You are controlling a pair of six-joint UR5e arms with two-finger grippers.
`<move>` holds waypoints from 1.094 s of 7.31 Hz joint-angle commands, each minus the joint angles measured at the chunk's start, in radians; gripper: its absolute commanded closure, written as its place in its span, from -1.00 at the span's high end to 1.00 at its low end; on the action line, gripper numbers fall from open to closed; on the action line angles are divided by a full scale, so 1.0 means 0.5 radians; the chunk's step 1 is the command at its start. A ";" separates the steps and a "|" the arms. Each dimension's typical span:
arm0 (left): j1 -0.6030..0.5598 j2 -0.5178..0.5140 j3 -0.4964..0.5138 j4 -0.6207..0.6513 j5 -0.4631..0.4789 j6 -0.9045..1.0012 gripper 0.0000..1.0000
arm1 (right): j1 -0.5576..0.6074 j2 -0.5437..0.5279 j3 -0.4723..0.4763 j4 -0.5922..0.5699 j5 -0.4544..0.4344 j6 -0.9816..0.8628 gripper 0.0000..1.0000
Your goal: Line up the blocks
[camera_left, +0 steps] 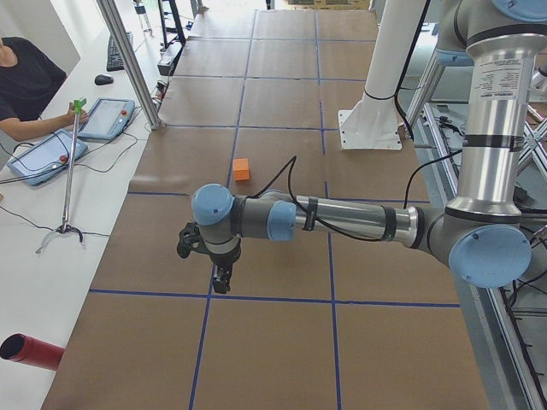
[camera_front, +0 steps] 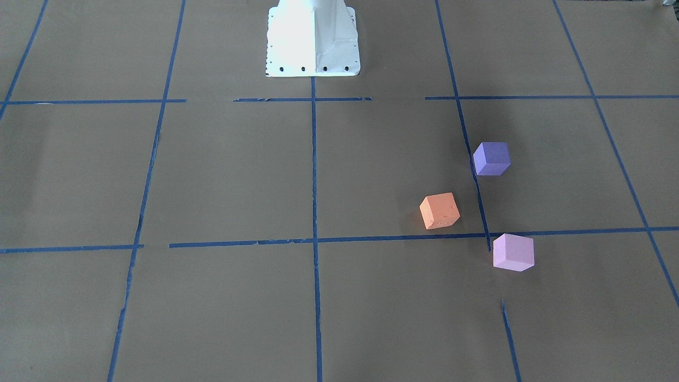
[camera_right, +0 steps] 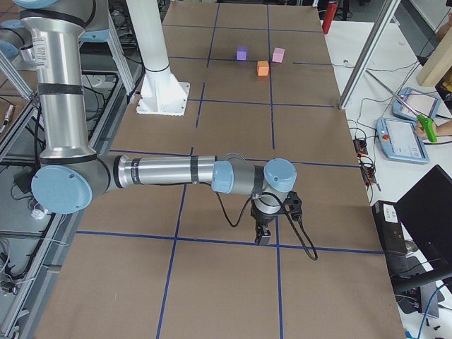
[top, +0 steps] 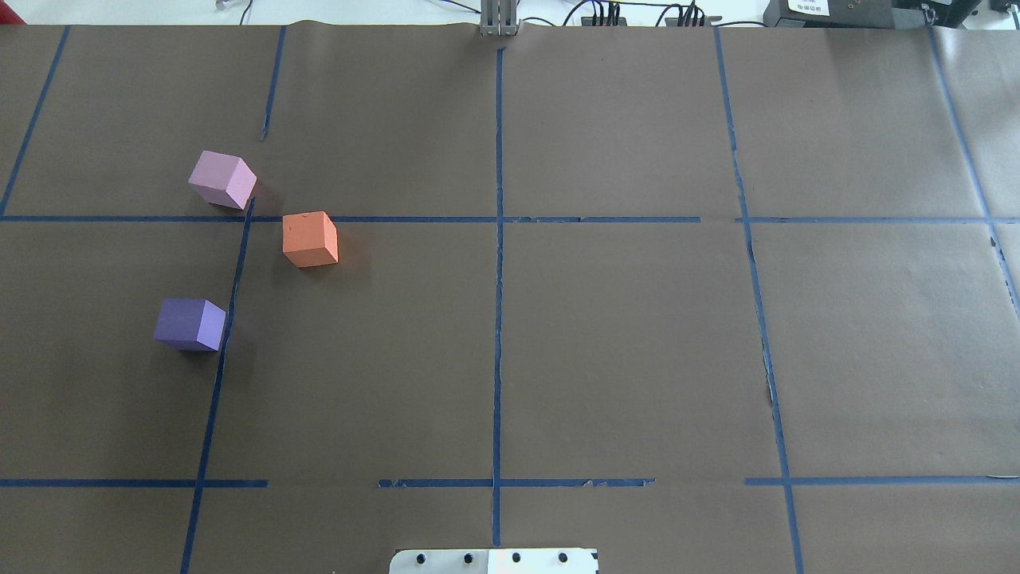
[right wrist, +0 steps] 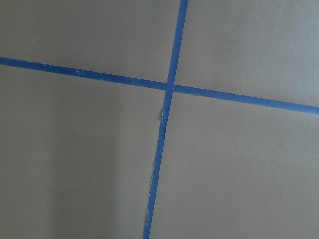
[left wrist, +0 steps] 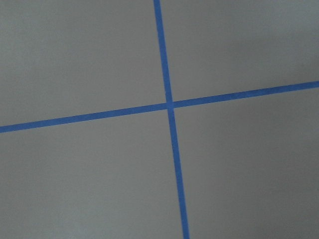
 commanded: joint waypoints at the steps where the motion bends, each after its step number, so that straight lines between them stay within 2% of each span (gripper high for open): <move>1: 0.230 -0.042 -0.352 0.076 -0.017 -0.520 1.00 | -0.001 0.000 -0.001 0.000 0.000 0.001 1.00; 5: 0.853 -0.566 -0.323 0.076 0.001 -1.546 1.00 | -0.001 0.000 -0.001 0.000 0.000 0.001 1.00; 7: 1.117 -0.851 -0.055 0.076 0.016 -1.783 1.00 | -0.001 0.000 -0.001 0.000 0.000 0.001 1.00; 8: 1.194 -0.935 0.050 0.070 0.095 -1.814 1.00 | -0.001 0.000 0.002 0.000 0.000 0.001 1.00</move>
